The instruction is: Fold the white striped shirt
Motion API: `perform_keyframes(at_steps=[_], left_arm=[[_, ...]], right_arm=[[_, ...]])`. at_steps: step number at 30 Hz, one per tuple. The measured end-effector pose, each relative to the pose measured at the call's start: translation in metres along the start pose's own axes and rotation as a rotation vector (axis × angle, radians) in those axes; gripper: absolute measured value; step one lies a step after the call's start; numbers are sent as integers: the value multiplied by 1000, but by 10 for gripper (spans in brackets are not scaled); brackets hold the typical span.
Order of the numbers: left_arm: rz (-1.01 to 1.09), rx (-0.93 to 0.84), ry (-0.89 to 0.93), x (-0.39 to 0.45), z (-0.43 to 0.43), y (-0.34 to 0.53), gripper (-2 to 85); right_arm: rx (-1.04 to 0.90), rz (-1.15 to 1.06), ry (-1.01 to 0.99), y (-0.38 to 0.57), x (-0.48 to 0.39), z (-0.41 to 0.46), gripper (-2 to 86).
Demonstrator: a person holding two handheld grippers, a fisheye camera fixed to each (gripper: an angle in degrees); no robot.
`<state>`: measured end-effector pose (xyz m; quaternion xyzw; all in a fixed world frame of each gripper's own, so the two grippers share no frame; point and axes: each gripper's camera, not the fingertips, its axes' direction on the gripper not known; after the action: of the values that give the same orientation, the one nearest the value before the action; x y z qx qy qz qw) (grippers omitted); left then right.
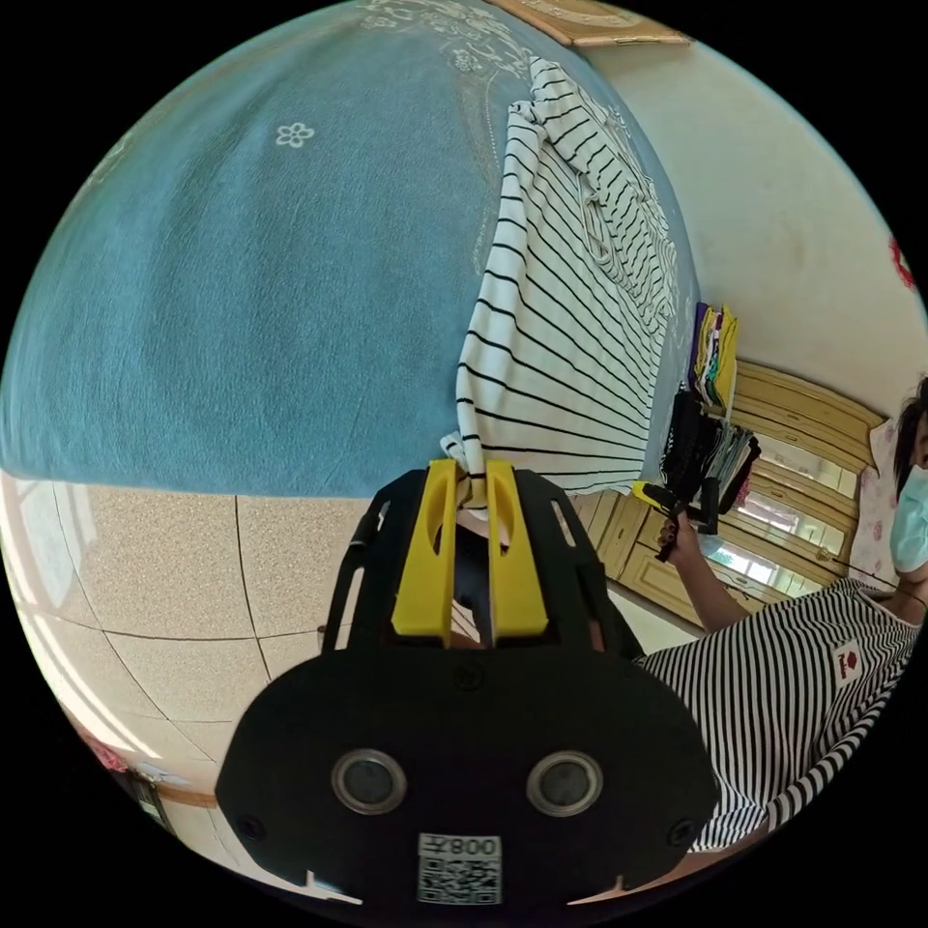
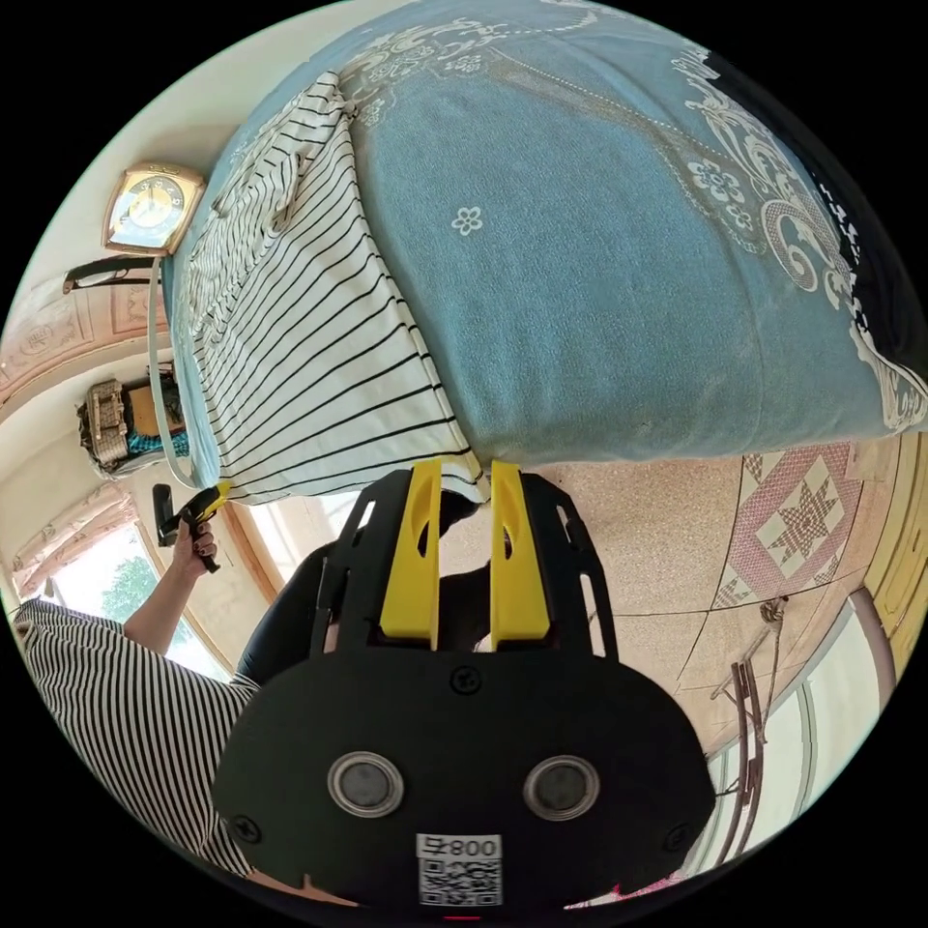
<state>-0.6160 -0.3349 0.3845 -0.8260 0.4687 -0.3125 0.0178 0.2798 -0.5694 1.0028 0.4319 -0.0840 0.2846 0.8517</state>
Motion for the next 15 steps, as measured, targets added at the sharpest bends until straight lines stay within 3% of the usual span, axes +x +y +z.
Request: perform_keyframes(at_steps=[15], left_arm=[[-100,-19,48,5,7,-18,24]], right_arm=[[-97,54,31,-36,-26,7,66]])
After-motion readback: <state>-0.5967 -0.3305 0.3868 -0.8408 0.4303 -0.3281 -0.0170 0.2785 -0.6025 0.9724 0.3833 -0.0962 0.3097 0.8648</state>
